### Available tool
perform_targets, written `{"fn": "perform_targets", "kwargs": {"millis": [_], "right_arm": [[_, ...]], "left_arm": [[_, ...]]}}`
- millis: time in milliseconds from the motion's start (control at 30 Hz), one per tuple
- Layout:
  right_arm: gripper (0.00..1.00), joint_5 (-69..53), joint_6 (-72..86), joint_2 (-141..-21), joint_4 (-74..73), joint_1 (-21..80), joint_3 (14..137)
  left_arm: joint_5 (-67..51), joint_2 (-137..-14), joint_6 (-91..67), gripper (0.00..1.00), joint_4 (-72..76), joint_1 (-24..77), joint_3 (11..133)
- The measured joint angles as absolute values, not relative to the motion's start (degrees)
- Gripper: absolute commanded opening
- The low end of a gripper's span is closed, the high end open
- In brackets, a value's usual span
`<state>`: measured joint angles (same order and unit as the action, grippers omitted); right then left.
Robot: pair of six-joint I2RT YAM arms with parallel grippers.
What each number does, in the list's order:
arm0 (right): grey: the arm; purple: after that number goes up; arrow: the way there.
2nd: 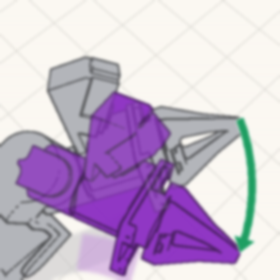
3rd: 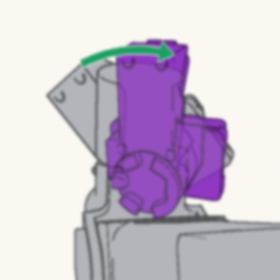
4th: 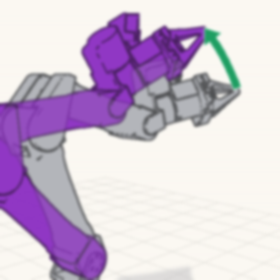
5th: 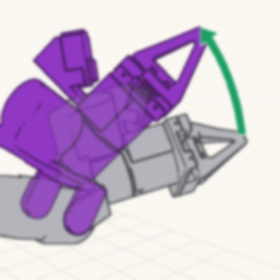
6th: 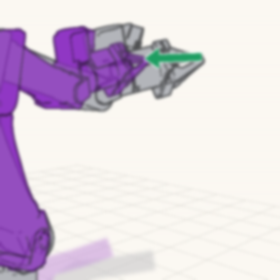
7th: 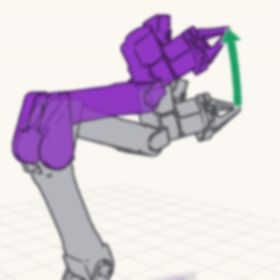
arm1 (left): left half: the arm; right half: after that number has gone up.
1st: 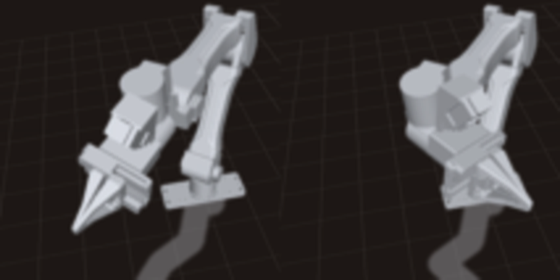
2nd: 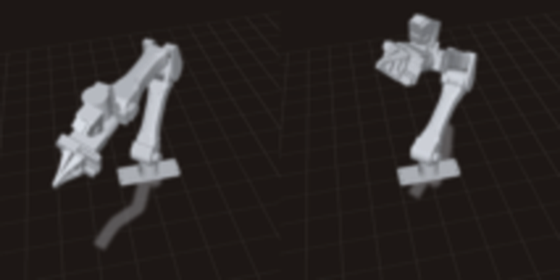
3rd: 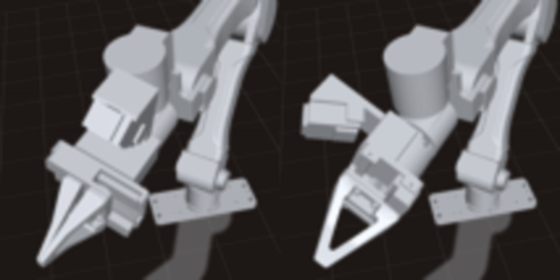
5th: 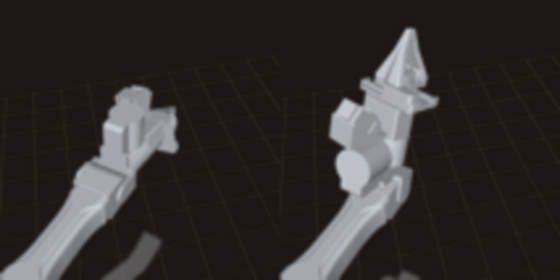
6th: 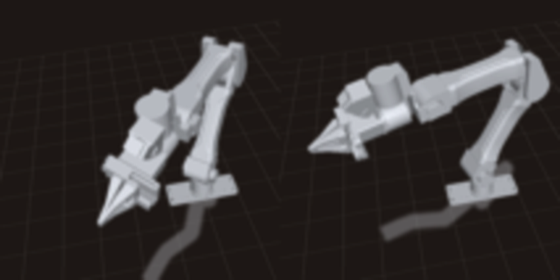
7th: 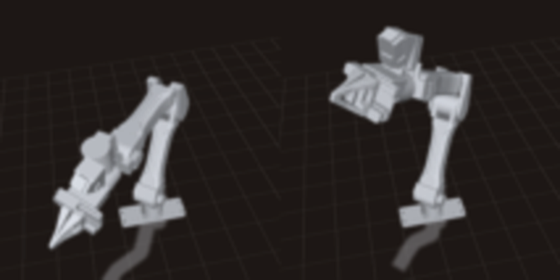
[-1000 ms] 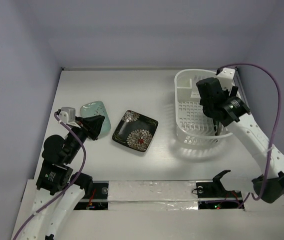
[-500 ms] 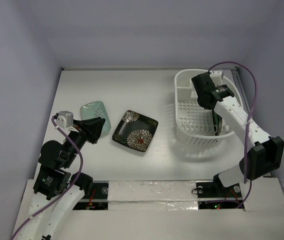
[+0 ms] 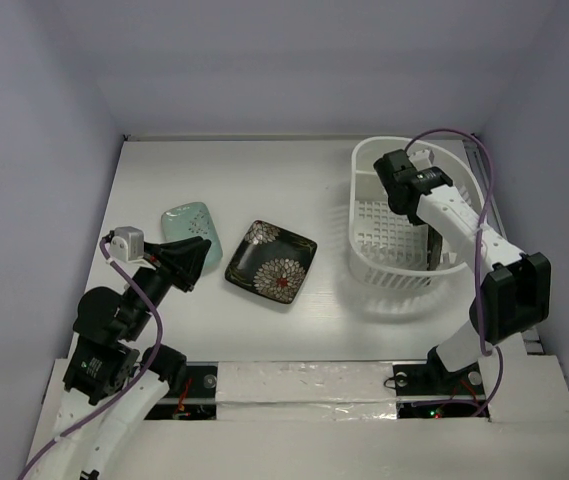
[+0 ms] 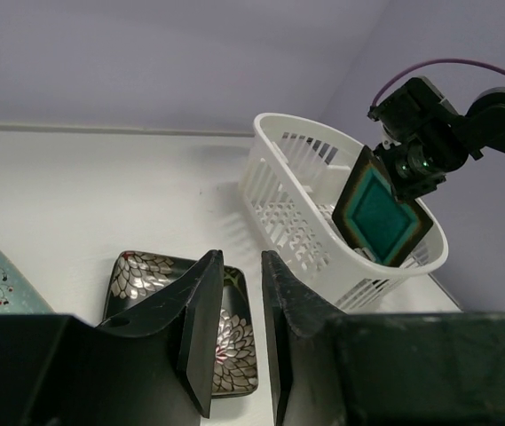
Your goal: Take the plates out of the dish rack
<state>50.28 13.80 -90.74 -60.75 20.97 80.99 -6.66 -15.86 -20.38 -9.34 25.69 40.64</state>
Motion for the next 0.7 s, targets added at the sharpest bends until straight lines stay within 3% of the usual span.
{"fn": "perform_targets", "kwargs": {"millis": [100, 500, 700], "right_arm": [[0.00, 51.35, 13.43, -90.80, -62.04, 20.99, 81.17], [0.00, 54.17, 14.41, -92.36, -65.19, 23.83, 84.20], [0.00, 57.49, 15.00, -91.02, -66.08, 25.15, 91.15]], "left_arm": [[-6.55, -15.84, -20.38, 0.22, -9.37, 25.80, 40.64], [-6.37, -15.84, -20.38, 0.23, -9.37, 26.28, 40.64], [-6.33, -15.84, -20.34, 0.34, -9.37, 26.28, 40.64]]}}
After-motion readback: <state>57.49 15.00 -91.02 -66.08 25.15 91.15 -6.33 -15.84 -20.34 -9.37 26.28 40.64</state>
